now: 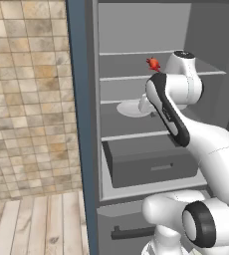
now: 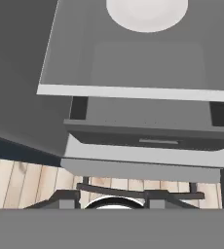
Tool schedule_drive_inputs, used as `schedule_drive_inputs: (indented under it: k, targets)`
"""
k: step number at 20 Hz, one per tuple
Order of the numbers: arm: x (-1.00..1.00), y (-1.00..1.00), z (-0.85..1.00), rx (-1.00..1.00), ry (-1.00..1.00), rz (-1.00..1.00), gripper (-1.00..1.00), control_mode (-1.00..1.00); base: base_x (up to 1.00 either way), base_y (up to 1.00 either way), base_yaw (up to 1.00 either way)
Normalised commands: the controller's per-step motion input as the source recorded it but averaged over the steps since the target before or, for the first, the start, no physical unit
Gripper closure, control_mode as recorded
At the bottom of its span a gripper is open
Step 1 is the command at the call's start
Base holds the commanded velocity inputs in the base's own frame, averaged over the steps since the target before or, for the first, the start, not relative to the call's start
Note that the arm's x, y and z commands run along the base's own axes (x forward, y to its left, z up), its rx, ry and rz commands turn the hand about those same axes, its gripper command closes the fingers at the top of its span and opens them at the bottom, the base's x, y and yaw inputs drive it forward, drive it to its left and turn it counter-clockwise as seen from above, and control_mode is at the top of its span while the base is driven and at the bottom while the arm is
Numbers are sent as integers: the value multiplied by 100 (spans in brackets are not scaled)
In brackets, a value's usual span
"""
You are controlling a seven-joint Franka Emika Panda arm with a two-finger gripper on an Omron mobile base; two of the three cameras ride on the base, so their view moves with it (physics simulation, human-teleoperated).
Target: Take the fish out of the fridge, briefly rinse it in the sink, and place it on the tray next to the sink.
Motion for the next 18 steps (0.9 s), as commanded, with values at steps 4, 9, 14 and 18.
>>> schedule_drive_inputs:
  k: [4,9,14,18]
  targets:
    - [9,0,0,0,0,0,-100,-100,0,0,0]
    - [-6,0,4,0,-14,0,-100,-100,0,0,0]
    - [-18,0,38,0,-38,-7,-100,-100,0,0,0]
    - [-18,-3,63,0,-44,-14,-100,-100,0,0,0]
